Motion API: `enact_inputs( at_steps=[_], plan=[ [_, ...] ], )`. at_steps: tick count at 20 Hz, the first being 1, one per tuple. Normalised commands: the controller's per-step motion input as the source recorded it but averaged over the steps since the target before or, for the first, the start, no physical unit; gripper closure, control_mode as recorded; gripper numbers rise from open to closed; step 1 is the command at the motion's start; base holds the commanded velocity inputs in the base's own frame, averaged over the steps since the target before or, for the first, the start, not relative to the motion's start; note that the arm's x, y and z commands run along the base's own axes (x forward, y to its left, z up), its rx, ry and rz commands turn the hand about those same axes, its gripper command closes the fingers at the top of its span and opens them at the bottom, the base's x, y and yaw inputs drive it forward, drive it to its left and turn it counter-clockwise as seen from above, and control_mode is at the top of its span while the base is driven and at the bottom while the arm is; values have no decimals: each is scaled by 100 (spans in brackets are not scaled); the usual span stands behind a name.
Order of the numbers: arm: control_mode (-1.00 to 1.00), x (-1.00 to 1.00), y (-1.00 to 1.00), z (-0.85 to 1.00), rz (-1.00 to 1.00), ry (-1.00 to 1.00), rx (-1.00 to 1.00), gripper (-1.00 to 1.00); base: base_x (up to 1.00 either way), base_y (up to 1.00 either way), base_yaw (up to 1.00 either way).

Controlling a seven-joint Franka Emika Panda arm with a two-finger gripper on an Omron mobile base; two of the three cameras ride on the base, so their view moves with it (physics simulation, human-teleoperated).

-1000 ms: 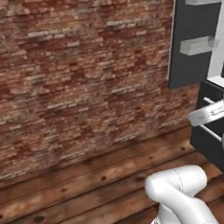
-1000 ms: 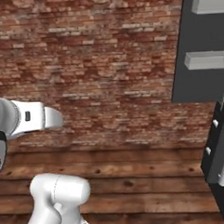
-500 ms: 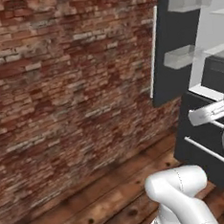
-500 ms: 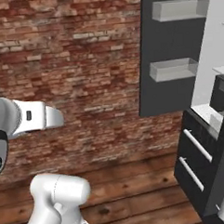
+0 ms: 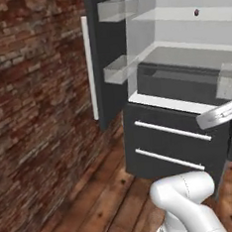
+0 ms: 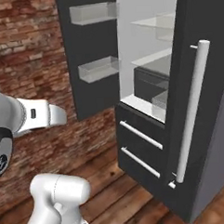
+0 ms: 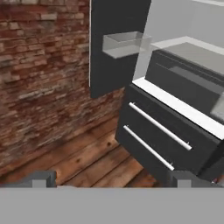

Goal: Retrieve the sausage and cheese from the fridge and place them on the cutting board on the counter.

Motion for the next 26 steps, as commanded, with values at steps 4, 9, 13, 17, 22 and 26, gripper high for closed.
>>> enact_inputs(
  at_steps=[4,9,13,17,22,26],
  plan=[
    [100,0,0,0,0,0,0,-100,22,-22,-81],
    [100,0,0,0,0,0,0,-100,91,24,-58],
    [100,0,0,0,0,0,0,-100,99,82,-40],
    [100,0,0,0,0,0,0,-100,82,78,-45],
    [100,0,0,0,0,0,0,-100,50,-17,-58],
    [100,0,0,0,0,0,0,-100,53,-71,-52]
  ],
)
